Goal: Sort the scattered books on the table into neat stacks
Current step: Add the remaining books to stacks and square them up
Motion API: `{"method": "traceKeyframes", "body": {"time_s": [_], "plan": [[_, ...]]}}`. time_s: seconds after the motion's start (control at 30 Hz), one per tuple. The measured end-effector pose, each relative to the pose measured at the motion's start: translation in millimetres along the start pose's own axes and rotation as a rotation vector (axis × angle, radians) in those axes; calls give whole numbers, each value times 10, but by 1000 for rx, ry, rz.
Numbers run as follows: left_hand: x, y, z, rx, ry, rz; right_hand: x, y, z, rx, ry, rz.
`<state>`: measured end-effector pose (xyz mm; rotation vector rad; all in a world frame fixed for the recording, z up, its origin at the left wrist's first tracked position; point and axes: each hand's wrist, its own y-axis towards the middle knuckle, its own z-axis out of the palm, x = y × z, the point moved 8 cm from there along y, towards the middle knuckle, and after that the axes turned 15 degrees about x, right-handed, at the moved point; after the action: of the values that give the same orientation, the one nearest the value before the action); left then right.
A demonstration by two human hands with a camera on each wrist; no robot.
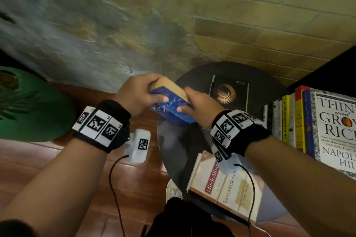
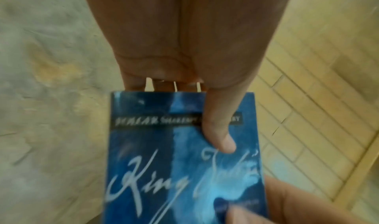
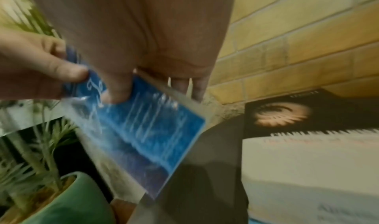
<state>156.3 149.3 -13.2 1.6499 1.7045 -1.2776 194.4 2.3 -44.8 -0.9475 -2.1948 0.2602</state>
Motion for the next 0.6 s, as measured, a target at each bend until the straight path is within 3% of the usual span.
{"method": "traceKeyframes", "body": {"time_s": [0.13, 0.2, 0.33, 0.47, 0.6], "plan": [[-309, 175, -35, -226, -151, 118, -231, -245, -320, -216, 540, -63], [-330, 276, 88, -299, -219, 69, -415, -403, -450, -341, 731, -47], [-275, 565, 700, -47, -488, -19, -855, -668, -580, -598, 889, 41], [-219, 792, 1021, 2, -429, -46, -1220, -802, -513, -691, 901, 160], [53, 917, 1280, 60, -388, -181, -1519, -875, -309, -710, 862, 285]]}}
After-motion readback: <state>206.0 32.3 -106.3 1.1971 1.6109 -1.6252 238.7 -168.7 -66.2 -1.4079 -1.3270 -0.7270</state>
